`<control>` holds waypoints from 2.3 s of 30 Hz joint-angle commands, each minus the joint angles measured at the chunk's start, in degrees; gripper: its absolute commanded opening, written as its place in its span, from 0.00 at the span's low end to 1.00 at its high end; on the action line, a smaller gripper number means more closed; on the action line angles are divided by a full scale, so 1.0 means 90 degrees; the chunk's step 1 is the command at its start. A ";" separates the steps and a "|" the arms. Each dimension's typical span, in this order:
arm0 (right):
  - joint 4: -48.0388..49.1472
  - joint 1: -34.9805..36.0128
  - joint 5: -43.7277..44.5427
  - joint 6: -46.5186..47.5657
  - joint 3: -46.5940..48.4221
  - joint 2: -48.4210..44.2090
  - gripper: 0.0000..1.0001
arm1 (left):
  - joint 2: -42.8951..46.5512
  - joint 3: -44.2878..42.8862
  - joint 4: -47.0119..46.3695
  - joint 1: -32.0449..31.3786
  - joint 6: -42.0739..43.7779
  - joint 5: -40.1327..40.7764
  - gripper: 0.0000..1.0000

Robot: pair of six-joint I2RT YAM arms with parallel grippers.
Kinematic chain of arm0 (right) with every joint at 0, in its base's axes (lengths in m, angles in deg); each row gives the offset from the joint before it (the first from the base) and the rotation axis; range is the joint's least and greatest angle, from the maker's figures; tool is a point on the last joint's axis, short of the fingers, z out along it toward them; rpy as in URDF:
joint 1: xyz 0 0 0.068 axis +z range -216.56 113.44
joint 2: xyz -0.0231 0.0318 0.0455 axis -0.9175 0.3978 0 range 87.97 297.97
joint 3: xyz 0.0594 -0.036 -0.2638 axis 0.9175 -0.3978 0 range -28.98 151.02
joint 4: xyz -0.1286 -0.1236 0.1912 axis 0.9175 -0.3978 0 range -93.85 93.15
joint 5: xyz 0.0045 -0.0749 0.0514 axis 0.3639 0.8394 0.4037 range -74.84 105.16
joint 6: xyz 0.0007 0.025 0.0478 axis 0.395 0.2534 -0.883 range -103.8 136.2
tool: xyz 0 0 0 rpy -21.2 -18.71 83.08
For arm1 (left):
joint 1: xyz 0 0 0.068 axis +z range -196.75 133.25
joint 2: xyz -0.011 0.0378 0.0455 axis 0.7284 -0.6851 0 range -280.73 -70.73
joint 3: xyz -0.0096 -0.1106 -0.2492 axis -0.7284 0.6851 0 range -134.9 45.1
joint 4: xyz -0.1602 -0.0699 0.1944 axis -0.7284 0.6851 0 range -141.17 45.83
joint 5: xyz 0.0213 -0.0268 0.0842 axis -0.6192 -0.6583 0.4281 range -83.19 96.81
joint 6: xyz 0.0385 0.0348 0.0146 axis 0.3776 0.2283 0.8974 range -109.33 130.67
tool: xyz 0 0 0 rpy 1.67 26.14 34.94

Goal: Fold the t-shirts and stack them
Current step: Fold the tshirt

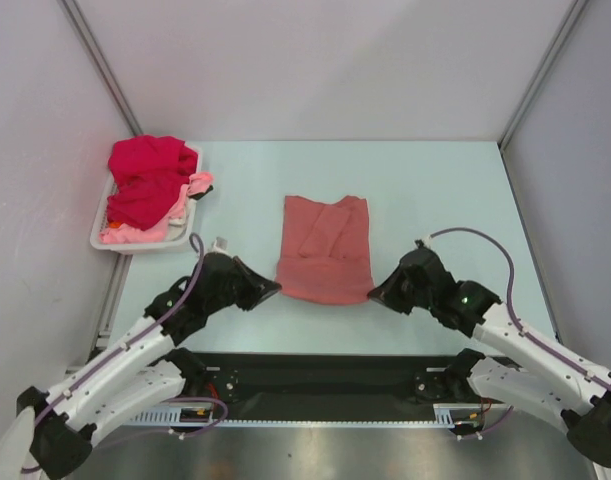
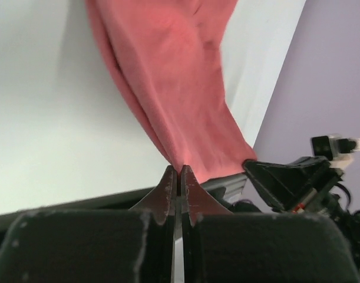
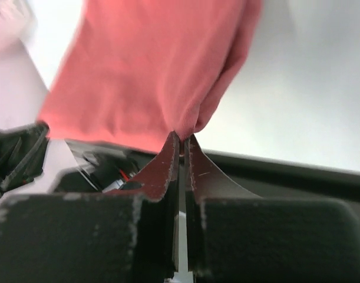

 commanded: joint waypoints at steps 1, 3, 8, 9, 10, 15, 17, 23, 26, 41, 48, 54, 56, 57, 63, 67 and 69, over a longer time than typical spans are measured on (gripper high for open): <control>0.0044 -0.0688 0.0046 0.0928 0.0962 0.0558 0.00 | -0.0808 -0.1400 -0.0149 0.0139 0.1033 0.0501 0.00; 0.0161 -0.1330 -0.0393 0.1396 0.1480 0.0979 0.00 | -0.1424 -0.1793 -0.0325 0.0461 0.1415 0.0394 0.00; 0.0474 -0.2252 -0.1770 0.2120 0.2564 0.2725 0.00 | -0.2615 -0.2517 -0.1124 0.1387 0.1796 -0.0328 0.00; 0.0503 -0.2417 -0.1868 0.2276 0.2924 0.2981 0.00 | -0.3052 -0.2702 -0.1242 0.1496 0.1816 -0.0561 0.00; 0.0591 -0.2506 -0.2062 0.2345 0.3140 0.3206 0.00 | -0.3279 -0.2810 -0.1359 0.1584 0.1913 -0.0670 0.00; 0.0572 -0.2897 -0.2337 0.2678 0.4400 0.4642 0.00 | -0.4510 -0.3679 -0.1575 0.2082 0.2099 -0.1101 0.00; 0.0504 -0.3033 -0.2503 0.2776 0.4986 0.5226 0.00 | -0.5018 -0.4050 -0.1663 0.2219 0.2119 -0.1247 0.00; 0.0387 -0.3287 -0.2943 0.2805 0.6032 0.6273 0.00 | -0.6199 -0.4831 -0.1809 0.2473 0.2099 -0.1715 0.00; 0.0377 -0.3366 -0.3031 0.2815 0.6325 0.6635 0.00 | -0.6638 -0.5134 -0.1868 0.2551 0.2090 -0.1872 0.00; 0.0533 -0.3815 -0.3627 0.2727 0.7224 0.8129 0.00 | -0.8104 -0.6219 -0.1956 0.2815 0.1846 -0.2331 0.00; 0.0660 -0.3893 -0.3714 0.2717 0.7322 0.8490 0.00 | -0.8505 -0.6424 -0.1946 0.2883 0.1816 -0.2312 0.00; 0.0718 -0.3991 -0.3851 0.2669 0.7488 0.8784 0.02 | -0.8681 -0.6512 -0.1898 0.3001 0.1797 -0.2234 0.00; 0.0777 -0.4020 -0.3900 0.2630 0.7507 0.8901 0.02 | -0.8759 -0.6532 -0.1888 0.3020 0.1758 -0.2253 0.00; 0.0816 -0.4030 -0.3968 0.2600 0.7556 0.8950 0.02 | -0.8827 -0.6551 -0.1868 0.3020 0.1671 -0.2244 0.00; 0.0904 -0.4049 -0.3920 0.2395 0.7615 0.9106 0.07 | -0.9003 -0.6717 -0.1966 0.3020 0.1620 -0.2273 0.06; 0.0778 -0.4166 -0.3832 0.2667 0.8198 0.9243 0.24 | -0.8936 -0.7194 -0.1247 0.3088 0.2302 -0.1768 0.19; 0.0253 -0.4381 -0.3706 0.3029 0.8561 0.9360 0.36 | -0.8731 -0.7671 -0.0787 0.3069 0.3381 -0.1289 0.27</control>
